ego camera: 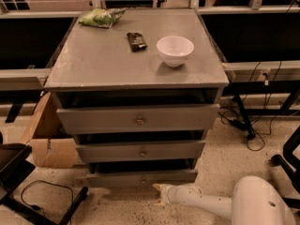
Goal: Close bottom drawer
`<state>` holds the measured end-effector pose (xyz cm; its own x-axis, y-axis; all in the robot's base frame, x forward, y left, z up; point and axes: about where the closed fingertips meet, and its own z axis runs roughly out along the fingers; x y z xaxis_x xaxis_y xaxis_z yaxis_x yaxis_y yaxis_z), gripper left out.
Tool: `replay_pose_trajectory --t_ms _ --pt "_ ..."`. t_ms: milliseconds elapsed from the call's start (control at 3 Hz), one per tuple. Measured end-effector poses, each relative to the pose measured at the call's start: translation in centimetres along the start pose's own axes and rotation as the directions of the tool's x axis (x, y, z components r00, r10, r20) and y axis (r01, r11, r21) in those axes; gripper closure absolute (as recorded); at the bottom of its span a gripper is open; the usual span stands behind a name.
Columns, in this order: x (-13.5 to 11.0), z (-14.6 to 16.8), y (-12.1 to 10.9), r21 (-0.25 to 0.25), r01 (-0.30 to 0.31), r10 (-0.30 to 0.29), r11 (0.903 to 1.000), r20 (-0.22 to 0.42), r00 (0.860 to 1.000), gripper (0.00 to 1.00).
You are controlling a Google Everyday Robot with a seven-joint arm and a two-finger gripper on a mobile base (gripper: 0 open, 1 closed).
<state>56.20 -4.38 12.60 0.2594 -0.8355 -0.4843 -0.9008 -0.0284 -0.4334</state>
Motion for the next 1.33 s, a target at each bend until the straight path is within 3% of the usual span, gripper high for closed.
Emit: replay_pose_trajectory --t_ms 333,667,1000,1333 --pt "2.0 0.9 -1.5 -0.047 -0.003 0.000 0.9989 -0.061 0.998 0.65" --pt "4.5 2.1 -3.5 -0.075 -0.048 0.041 0.9960 -0.103 0.994 0.88" --pt "5.1 2.5 -3.9 -0.080 -0.061 0.052 0.9949 -0.107 0.993 1.00" --pt "5.6 2.6 -4.7 -0.069 -0.067 0.059 0.9953 -0.114 0.992 1.00"
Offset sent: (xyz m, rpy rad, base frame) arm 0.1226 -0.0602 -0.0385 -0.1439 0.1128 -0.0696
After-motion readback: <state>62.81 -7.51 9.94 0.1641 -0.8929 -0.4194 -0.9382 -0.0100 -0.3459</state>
